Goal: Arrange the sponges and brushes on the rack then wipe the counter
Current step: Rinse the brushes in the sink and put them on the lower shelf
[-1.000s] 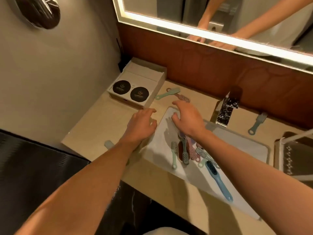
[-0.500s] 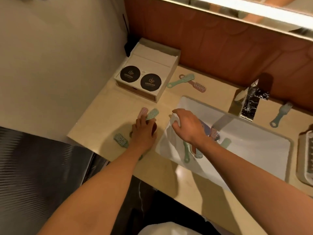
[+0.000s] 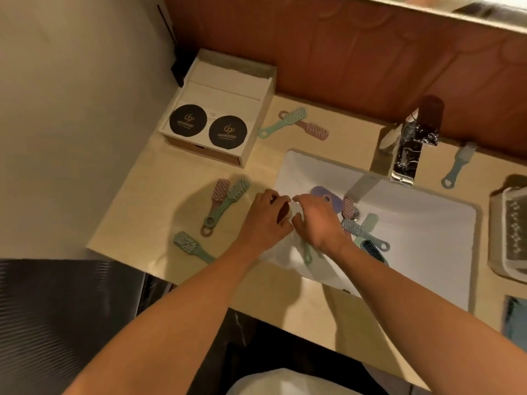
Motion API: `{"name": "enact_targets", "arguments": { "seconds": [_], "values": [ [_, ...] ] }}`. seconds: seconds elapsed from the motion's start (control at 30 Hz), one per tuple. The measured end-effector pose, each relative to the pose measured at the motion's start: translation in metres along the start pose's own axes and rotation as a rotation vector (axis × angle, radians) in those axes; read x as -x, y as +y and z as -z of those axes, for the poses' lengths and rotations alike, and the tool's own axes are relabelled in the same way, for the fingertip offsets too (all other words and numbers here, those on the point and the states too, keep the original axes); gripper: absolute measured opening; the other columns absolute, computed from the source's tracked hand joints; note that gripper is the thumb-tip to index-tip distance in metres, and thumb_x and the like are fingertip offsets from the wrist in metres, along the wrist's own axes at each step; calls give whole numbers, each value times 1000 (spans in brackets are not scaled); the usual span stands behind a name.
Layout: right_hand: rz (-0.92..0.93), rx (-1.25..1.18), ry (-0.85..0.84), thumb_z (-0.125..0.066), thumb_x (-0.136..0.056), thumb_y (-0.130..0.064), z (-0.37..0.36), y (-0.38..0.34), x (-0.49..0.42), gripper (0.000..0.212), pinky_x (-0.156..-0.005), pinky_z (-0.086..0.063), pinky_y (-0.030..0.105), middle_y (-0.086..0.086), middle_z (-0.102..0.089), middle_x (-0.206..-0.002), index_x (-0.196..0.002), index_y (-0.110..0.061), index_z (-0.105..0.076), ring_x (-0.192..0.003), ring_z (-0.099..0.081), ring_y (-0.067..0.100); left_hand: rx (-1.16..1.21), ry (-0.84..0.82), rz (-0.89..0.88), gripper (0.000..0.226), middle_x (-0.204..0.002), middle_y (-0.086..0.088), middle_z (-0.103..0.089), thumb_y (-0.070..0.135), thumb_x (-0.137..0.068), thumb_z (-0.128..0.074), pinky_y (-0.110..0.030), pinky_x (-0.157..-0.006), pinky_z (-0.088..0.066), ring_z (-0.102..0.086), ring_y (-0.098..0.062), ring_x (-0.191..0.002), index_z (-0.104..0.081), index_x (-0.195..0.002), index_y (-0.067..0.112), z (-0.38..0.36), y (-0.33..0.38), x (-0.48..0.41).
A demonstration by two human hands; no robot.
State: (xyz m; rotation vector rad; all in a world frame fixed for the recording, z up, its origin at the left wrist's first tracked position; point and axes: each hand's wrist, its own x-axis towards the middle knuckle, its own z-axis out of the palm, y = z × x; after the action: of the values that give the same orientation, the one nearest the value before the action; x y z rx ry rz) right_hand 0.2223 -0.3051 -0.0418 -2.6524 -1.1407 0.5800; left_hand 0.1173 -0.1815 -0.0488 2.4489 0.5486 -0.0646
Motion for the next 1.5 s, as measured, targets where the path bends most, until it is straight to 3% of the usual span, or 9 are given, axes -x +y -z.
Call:
{"name": "enact_targets", "arguments": {
  "seconds": [0.13, 0.23, 0.6, 0.7, 0.83, 1.0, 1.17, 1.33, 1.5],
  "values": [
    [-66, 5, -57, -41, -78, -20, -22, 23, 0, 27, -100, -39, 47, 0, -66, -82, -91, -21, -65, -88, -58, 27, -44, -106, -6, 31, -113, -13, -55, 18, -84, -62, -43, -85, -46, -49, -31, -101, -63, -114, 8, -34, 9, -12],
    [-110, -107, -36, -51, -84, -12, -38, 34, 1, 15, -82, -49, 39, 6, -64, -79, -86, -15, -65, -91, -58, 29, -113, -139, -16, 24, -108, -17, -56, 16, -85, -60, -44, -80, -43, -50, -35, -96, -63, -107, 5, -56, 7, -15],
    [-208, -423, 110, -49, -84, -7, -91, 62, -2, 15, -59, -40, 39, 7, -54, -74, -70, -13, -48, -69, -49, 25, -211, -165, -117, 42, -129, -14, -53, 21, -94, -56, -37, -73, -36, -53, -36, -99, -54, -134, 9, -86, 4, -47],
    [-258, -350, 130, -39, -85, -25, -95, 71, 3, 22, -67, -44, 42, 10, -59, -93, -85, -12, -57, -84, -51, 28, -249, -174, -134, 40, -130, -15, -51, 22, -96, -55, -39, -70, -34, -54, -38, -94, -53, -135, 9, -91, 8, -50],
    [-391, -222, 62, -59, -93, -27, -106, 81, 7, 39, -87, -48, 52, 15, -52, -124, -127, -10, -53, -112, -47, 37, -306, -198, -149, 41, -137, -11, -47, 25, -100, -51, -43, -72, -42, -53, -37, -102, -49, -139, 15, -97, 10, -53],
    [-481, -279, 56, -63, -91, -29, -118, 79, -1, 40, -84, -53, 51, 15, -53, -122, -123, -12, -46, -105, -54, 34, -278, -245, -149, 43, -141, -8, -42, 28, -102, -49, -40, -78, -45, -49, -32, -106, -44, -144, 18, -104, 7, -53],
    [-485, -419, 44, -68, -85, -37, -103, 79, 5, 66, -94, -48, 56, 15, -38, -138, -139, -24, -32, -123, -39, 39, -78, -286, 11, 69, -144, -14, -33, 35, -95, -65, -39, -108, -39, -39, -30, -126, -32, -152, 13, -96, 6, -51],
    [-385, -364, 120, -59, -80, -42, -58, 92, 28, 51, -88, -50, 51, 13, -41, -126, -127, -30, -46, -113, -45, 41, -113, -281, 64, 52, -126, -10, -52, 47, -91, -64, -39, -95, -37, -45, -32, -114, -51, -131, 16, -80, 25, -55],
    [-307, -413, 157, -44, -92, -50, -12, 110, 50, 57, -89, -54, 49, 12, -50, -133, -148, -46, -34, -114, -56, 33, -91, -305, -31, 35, -137, -9, -42, 39, -102, -46, -47, -86, -49, -56, -37, -105, -47, -133, 24, -64, 71, -54]
  ]
}}
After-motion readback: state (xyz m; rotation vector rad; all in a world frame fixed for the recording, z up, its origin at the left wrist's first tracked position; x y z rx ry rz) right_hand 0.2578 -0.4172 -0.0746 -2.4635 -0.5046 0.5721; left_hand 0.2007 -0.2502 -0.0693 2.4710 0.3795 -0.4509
